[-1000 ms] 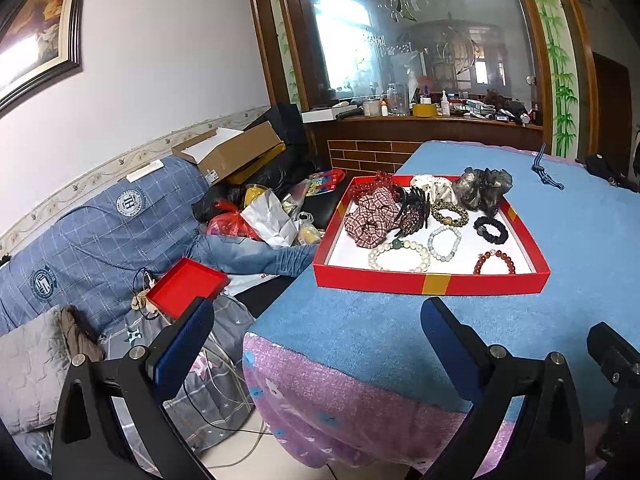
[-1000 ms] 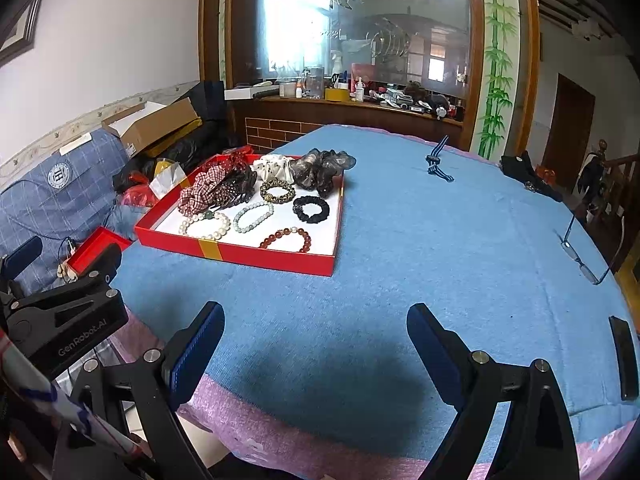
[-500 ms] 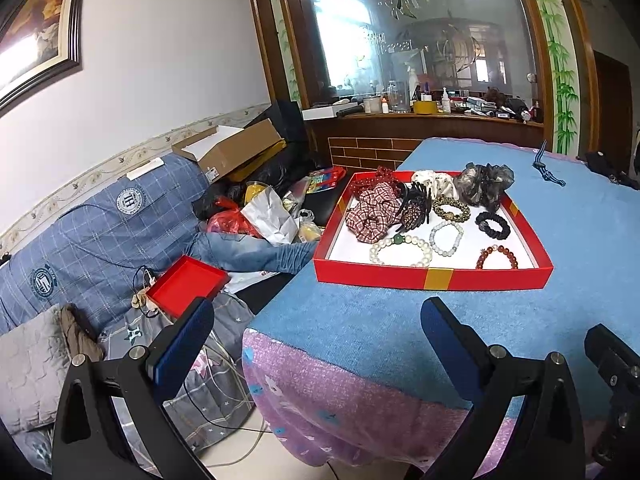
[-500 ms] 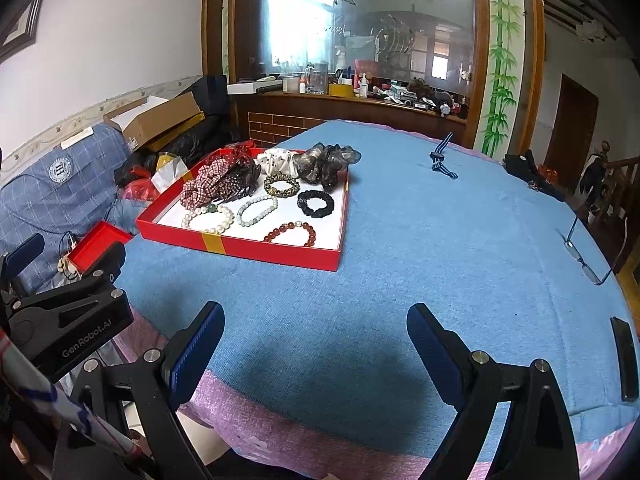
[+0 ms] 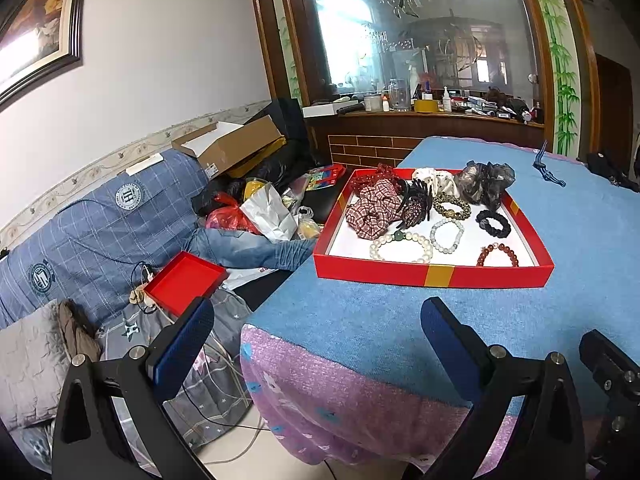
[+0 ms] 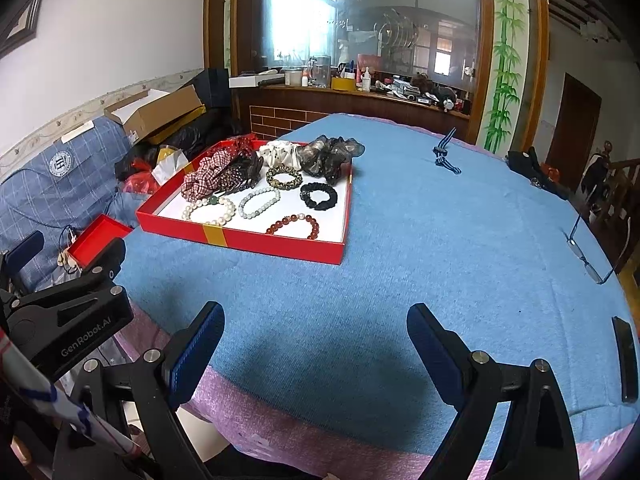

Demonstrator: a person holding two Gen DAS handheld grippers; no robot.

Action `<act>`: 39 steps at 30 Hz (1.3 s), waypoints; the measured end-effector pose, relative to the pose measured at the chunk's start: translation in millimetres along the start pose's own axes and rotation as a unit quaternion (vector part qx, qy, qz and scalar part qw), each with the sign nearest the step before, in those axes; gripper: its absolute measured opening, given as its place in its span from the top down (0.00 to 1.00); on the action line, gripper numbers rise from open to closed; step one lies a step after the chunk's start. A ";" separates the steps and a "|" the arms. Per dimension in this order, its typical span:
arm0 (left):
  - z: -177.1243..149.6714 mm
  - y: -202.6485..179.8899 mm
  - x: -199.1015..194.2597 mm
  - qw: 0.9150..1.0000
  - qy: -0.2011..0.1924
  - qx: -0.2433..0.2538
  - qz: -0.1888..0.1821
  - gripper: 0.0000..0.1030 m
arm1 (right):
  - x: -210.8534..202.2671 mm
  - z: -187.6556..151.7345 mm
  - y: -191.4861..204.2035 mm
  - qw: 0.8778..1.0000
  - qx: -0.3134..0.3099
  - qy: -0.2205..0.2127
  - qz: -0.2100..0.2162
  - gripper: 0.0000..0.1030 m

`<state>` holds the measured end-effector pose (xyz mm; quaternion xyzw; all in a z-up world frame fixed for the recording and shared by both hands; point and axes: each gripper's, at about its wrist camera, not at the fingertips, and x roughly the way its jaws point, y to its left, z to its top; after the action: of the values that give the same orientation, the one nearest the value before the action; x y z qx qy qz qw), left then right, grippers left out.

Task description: Organize jewelry

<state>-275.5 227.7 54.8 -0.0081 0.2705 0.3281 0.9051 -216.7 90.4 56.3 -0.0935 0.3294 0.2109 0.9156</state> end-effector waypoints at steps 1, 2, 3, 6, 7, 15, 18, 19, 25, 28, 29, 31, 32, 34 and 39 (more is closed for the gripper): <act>-0.5 0.1 0.5 1.000 0.000 -0.001 0.001 0.00 | 1.0 0.7 0.4 1.000 -0.001 0.001 0.000 0.08; -1.0 0.2 0.7 1.000 0.000 -0.002 0.002 0.00 | 1.3 0.7 0.7 1.000 -0.001 0.002 -0.001 0.08; -1.3 0.3 0.9 1.000 -0.001 -0.003 0.002 0.00 | 1.5 0.8 0.9 1.000 -0.001 0.002 -0.001 0.08; -0.3 1.1 0.5 1.000 -0.001 -0.004 0.003 0.00 | 1.6 0.5 0.8 1.000 -0.001 0.002 -0.002 0.08; -0.4 1.0 0.5 1.000 -0.001 -0.004 0.003 0.00 | 1.7 0.4 1.0 1.000 -0.001 0.002 -0.002 0.08; -0.5 1.7 -0.3 1.000 -0.002 -0.005 0.007 0.00 | 4.4 -0.6 1.8 1.000 -0.003 0.006 -0.005 0.08; -0.3 1.7 0.6 1.000 -0.001 -0.005 0.007 0.00 | 4.6 -0.9 1.8 1.000 -0.004 0.006 -0.005 0.08; -0.2 2.0 0.1 1.000 -0.001 -0.005 0.008 0.00 | 4.5 -0.8 2.0 1.000 -0.004 0.007 -0.005 0.08; 0.0 2.6 -0.2 1.000 -0.002 -0.004 0.010 0.00 | 4.8 -0.7 2.3 1.000 -0.004 0.008 -0.006 0.08; 0.2 3.5 -1.3 1.000 -0.003 -0.003 0.012 0.00 | 4.9 -0.7 2.3 1.000 -0.005 0.008 -0.006 0.08; 0.3 3.4 -1.2 1.000 -0.003 -0.003 0.012 0.00 | 5.2 -1.0 2.0 1.000 -0.005 0.008 -0.006 0.08; 0.3 3.3 -1.6 1.000 -0.003 -0.004 0.012 0.00 | 4.9 -0.6 2.5 1.000 -0.004 0.008 -0.006 0.08; 0.3 3.5 -1.2 1.000 -0.004 -0.004 0.013 0.00 | 5.3 -0.9 2.2 1.000 -0.004 0.008 -0.007 0.08; 1.0 4.8 -1.9 1.000 -0.005 -0.005 0.015 0.00 | 5.2 -0.8 1.8 1.000 -0.004 0.009 -0.007 0.08; 1.6 5.7 -1.5 1.000 -0.005 -0.005 0.015 0.00 | 4.7 -2.0 0.4 1.000 -0.004 0.009 -0.008 0.08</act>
<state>-279.1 231.6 57.9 -0.0068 0.2641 0.3431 0.9014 -214.7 91.6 51.8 -0.1022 0.3363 0.2043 0.9136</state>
